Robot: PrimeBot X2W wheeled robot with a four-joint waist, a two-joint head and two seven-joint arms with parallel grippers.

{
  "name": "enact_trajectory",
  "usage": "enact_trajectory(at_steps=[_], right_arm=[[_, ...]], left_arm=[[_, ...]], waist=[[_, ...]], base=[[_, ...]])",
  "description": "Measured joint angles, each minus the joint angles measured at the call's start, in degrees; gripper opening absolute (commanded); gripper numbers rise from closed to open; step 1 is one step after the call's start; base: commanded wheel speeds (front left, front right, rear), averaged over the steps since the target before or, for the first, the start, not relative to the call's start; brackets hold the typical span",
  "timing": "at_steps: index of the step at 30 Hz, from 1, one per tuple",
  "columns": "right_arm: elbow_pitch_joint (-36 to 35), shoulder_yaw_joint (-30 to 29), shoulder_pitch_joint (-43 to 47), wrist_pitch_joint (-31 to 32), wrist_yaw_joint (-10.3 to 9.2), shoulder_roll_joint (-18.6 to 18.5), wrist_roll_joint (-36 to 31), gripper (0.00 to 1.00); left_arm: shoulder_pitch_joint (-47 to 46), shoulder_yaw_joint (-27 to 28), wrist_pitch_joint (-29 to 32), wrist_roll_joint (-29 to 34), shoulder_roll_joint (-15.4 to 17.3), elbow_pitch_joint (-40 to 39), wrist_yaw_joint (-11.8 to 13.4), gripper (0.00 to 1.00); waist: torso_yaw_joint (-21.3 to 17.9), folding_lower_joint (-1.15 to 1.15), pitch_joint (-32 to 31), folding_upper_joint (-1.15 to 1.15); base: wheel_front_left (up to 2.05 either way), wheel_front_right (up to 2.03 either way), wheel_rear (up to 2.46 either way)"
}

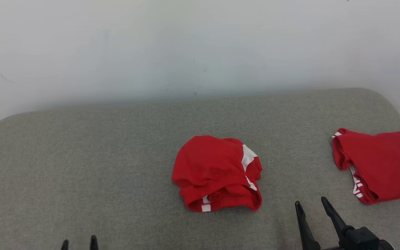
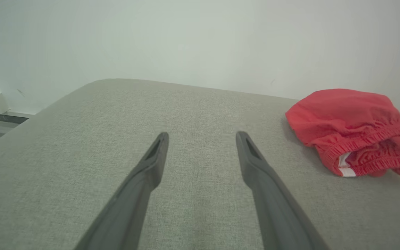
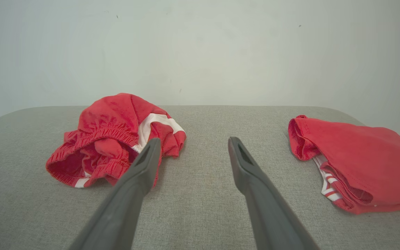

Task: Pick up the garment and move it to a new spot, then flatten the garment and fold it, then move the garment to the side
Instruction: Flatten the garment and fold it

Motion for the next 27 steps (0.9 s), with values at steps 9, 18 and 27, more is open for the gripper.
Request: enact_trajectory(at_steps=[9,18,27], right_arm=[[-0.1,1.2,-0.8,0.0,0.00,0.0,0.4,1.00],[0.0,2.3,-2.3,0.1,0.00,0.0,0.5,1.00],[-0.5,2.0,-3.0,0.0,0.00,0.0,0.5,1.00]], left_arm=[[-6.0,-17.6,0.0,1.6,0.0,3.9,-1.8,1.00],[-16.4,-31.8,0.0,-2.5,2.6,14.6,-1.9,1.00],[-24.5,-29.7,0.0,-1.3,2.9,25.1,0.0,1.00]], waist=[[-2.1,0.00,0.8,0.00],[-7.4,0.00,2.2,0.01],[-14.0,0.01,4.9,0.01]], base=[[0.00,0.00,0.00],[0.00,0.00,0.00],[0.00,0.00,0.00]])
